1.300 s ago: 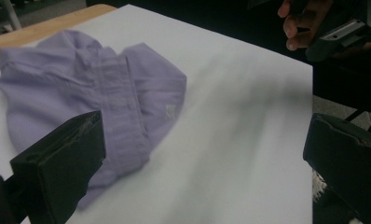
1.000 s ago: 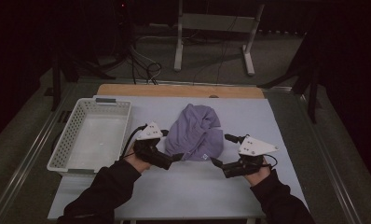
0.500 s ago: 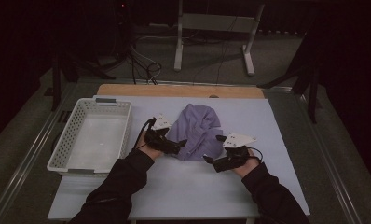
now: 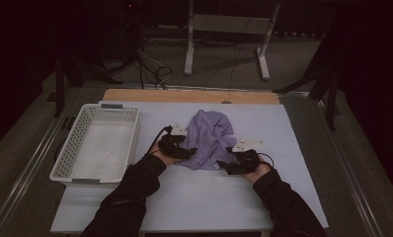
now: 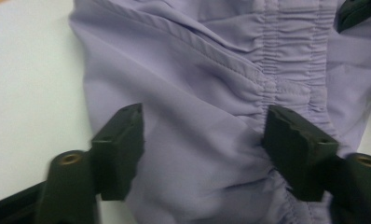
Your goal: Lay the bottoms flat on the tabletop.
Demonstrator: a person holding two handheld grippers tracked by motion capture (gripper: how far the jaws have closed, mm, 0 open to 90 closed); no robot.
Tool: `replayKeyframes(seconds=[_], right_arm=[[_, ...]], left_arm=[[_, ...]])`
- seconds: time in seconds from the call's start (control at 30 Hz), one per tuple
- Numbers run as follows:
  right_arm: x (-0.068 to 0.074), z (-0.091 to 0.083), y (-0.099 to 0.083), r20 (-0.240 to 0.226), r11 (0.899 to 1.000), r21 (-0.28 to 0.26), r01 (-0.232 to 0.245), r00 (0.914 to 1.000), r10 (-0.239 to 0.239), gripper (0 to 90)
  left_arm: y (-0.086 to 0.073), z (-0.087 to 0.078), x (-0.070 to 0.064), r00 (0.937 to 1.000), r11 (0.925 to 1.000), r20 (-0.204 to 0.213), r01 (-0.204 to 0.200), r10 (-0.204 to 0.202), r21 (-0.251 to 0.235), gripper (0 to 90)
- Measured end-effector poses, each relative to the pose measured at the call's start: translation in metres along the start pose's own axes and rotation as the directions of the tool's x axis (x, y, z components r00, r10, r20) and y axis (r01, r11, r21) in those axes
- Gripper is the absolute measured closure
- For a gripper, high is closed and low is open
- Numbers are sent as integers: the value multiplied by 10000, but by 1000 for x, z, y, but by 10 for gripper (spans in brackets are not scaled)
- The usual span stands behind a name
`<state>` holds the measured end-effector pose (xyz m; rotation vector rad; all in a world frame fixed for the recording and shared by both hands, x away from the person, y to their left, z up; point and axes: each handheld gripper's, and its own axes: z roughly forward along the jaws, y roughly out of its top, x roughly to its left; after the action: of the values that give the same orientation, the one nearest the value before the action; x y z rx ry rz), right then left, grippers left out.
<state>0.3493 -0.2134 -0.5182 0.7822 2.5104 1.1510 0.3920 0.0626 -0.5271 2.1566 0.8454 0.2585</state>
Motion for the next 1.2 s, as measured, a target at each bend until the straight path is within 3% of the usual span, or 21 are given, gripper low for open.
replayKeyframes(seconds=[0.07,0.13,0.17,0.3,0.37,0.43,0.5,0.57,0.73,0.83,0.9,1.1,1.2], right_arm=[[0,4,-1,25,9998,168,-78,10000,78,453],[-1,5,-1,-48,9996,289,5,10000,-4,477],[0,8,-1,43,9985,523,133,9999,-136,579],[4,10,-1,23,9949,828,572,9983,-576,800],[6,9,0,-21,9939,945,573,9983,-574,869],[6,9,1,-50,9932,974,639,9980,-637,880],[6,7,1,-91,9937,946,607,9982,-601,883],[7,4,1,-50,9943,877,603,9982,-601,884],[7,-5,0,-29,9960,704,551,9985,-550,885],[5,-14,-3,78,9968,607,522,9986,-528,885],[4,-19,-4,49,9968,606,515,9986,-519,885],[4,-35,-11,54,9975,503,502,9987,-505,886],[3,-44,-17,-54,9981,455,406,9992,-404,885]], left_arm=[[1,2,2,9993,9997,286,224,-227,117,391],[0,5,2,9994,9994,311,162,-171,293,394],[0,6,2,9993,9992,297,224,-233,318,471],[-3,11,5,9976,9980,572,359,-388,518,619],[-3,12,4,9978,9982,571,298,-328,523,720],[-1,10,2,9990,9985,426,105,-128,538,847],[1,7,0,9994,9984,287,158,-174,540,871],[4,2,-1,9994,9987,100,319,-323,395,875],[8,-10,-3,9995,9994,-158,272,-269,201,877],[6,-17,-7,9990,9989,-109,440,-439,163,877],[6,-21,-11,9996,9995,-156,247,-244,183,877],[7,-39,-22,9992,9990,24,388,-388,-230,877],[6,-50,-30,9999,9993,77,134,-132,-343,877]])
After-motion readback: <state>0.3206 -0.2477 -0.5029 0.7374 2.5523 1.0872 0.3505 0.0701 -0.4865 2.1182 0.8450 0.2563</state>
